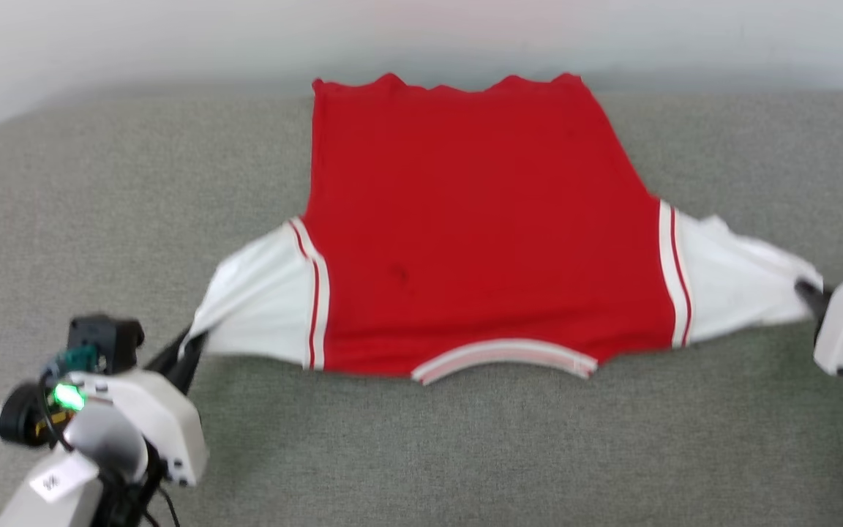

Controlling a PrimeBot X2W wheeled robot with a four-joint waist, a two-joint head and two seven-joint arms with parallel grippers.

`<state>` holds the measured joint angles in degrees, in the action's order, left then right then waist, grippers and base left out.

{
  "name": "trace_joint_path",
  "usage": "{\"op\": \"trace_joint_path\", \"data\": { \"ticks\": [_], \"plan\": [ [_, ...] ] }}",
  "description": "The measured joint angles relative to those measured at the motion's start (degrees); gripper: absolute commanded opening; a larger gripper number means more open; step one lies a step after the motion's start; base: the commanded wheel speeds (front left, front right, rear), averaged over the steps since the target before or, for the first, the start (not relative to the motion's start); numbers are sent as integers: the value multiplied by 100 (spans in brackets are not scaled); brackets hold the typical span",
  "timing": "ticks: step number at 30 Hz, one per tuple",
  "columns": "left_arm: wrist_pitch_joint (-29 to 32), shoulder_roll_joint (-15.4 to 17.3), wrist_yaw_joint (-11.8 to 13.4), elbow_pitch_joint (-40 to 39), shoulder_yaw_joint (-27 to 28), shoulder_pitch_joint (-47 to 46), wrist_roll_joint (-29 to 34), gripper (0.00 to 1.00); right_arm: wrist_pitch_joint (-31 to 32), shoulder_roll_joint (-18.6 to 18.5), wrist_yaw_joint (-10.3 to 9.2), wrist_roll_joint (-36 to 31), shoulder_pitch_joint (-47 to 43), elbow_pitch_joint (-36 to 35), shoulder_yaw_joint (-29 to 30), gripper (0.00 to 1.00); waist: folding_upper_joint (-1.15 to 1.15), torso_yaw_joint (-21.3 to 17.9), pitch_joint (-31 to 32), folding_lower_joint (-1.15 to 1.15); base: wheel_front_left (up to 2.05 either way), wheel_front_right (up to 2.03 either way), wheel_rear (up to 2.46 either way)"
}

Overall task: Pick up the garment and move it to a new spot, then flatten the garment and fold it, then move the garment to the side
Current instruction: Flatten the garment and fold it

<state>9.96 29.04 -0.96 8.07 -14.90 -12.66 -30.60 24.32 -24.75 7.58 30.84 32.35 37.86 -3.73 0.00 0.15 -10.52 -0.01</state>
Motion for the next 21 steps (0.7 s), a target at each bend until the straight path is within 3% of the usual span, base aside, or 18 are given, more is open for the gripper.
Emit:
{"op": "trace_joint_path", "data": {
  "ticks": [13, 21],
  "plan": [
    [631, 219, 301, -1117, 37, 1739, -544, 0, 1786, -216, -1, 390, -2032, -1405, 684, 0, 0, 24, 570, 0, 0, 0, 0],
    [1259, 342, 196, -1692, -253, 2273, -811, 0, 2722, -36, -3, 213, -2750, -2386, 1381, 0, 0, 106, 451, 1, 0, 0, 0]
  ]
}}
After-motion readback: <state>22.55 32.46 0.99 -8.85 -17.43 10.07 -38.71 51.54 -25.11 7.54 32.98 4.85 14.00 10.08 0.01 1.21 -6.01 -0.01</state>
